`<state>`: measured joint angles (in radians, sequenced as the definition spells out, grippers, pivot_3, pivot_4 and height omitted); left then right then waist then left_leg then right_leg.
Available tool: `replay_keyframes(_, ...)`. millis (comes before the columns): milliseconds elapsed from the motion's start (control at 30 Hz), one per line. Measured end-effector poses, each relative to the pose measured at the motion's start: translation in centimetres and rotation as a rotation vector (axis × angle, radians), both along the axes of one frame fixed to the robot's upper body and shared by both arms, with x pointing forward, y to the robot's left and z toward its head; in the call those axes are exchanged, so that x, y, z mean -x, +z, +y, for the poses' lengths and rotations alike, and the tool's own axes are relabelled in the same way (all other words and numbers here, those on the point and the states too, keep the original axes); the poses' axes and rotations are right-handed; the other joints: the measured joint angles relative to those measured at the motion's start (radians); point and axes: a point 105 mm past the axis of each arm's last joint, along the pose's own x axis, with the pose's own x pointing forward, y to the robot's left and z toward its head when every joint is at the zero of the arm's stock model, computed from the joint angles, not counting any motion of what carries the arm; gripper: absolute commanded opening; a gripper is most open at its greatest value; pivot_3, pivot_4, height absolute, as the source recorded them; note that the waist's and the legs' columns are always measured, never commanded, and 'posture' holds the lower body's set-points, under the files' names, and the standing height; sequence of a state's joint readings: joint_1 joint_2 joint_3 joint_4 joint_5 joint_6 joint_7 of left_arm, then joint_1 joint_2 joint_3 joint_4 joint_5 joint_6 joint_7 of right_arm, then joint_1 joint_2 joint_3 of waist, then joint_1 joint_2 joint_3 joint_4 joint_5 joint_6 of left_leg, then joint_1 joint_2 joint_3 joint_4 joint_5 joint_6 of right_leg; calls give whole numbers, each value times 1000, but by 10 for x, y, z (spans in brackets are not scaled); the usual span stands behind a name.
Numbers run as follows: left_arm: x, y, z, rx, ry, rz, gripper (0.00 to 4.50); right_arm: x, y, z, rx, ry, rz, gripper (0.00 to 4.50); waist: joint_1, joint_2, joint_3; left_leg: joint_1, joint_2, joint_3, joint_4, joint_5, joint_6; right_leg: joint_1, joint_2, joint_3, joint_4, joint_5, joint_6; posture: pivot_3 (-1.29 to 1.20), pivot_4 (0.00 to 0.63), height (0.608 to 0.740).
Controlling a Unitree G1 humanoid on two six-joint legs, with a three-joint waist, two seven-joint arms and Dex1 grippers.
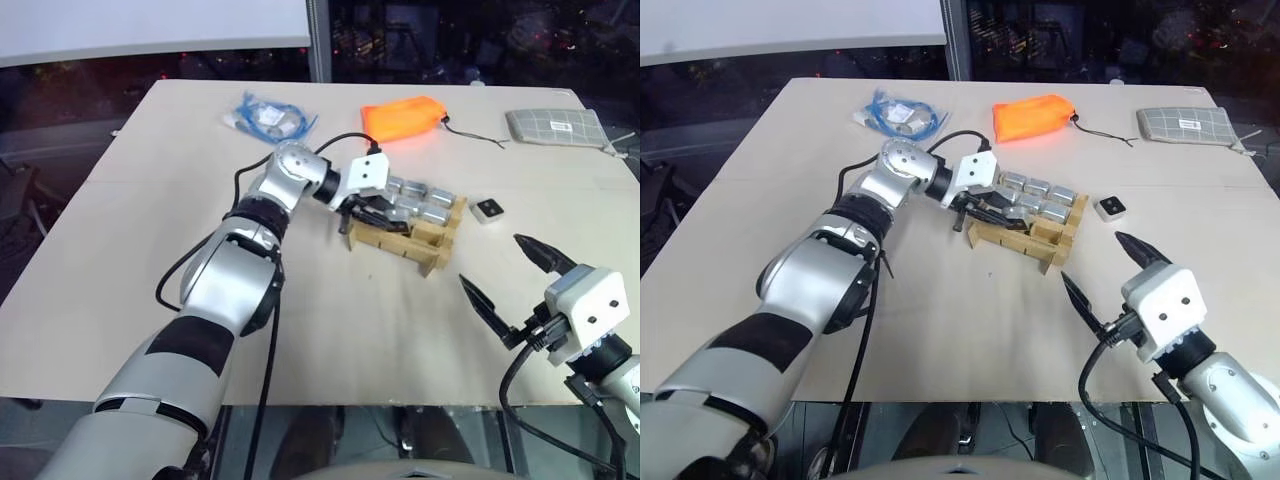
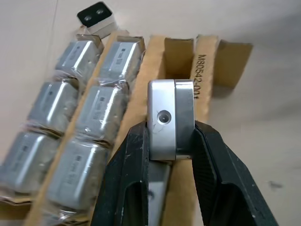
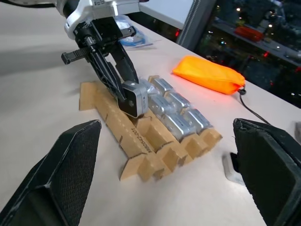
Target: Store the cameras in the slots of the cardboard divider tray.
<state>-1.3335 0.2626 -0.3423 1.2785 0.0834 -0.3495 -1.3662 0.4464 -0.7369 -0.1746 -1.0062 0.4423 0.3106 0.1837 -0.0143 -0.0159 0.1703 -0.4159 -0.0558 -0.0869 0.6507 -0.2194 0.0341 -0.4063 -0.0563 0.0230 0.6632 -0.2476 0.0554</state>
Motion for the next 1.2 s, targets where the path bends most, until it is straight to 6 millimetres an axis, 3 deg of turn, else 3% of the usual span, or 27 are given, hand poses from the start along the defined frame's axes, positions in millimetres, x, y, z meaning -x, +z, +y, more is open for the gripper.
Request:
replay_keyframes(333,-2,0,-4,-75,-23,-78,679,8,-3,-2,-5,-12,19,4460,-1,-1,0,0,1,0,1,0,0,0,1,0,0,0,0,0,150,740)
replay_keyframes(767,-3,-1,-4,-93,-25,-91,679,2,-2,10,-172,69,154,4460,-3,-2,1,0,1,0,2,0,0,1,1,1,1,0,0,0,150,740)
replay_keyframes(967,-3,0,-3,-87,-24,-88,679,-7,1,-14,-158,70,178,4460,-2,-2,1,0,1,1,2,0,0,1,2,1,1,0,0,0,150,740)
replay_keyframes(1200,-3,1,-3,-78,-17,-86,679,-16,26,-45,-135,136,144,4460,-1,-3,2,0,2,1,2,0,0,1,2,1,2,1,0,0,150,740)
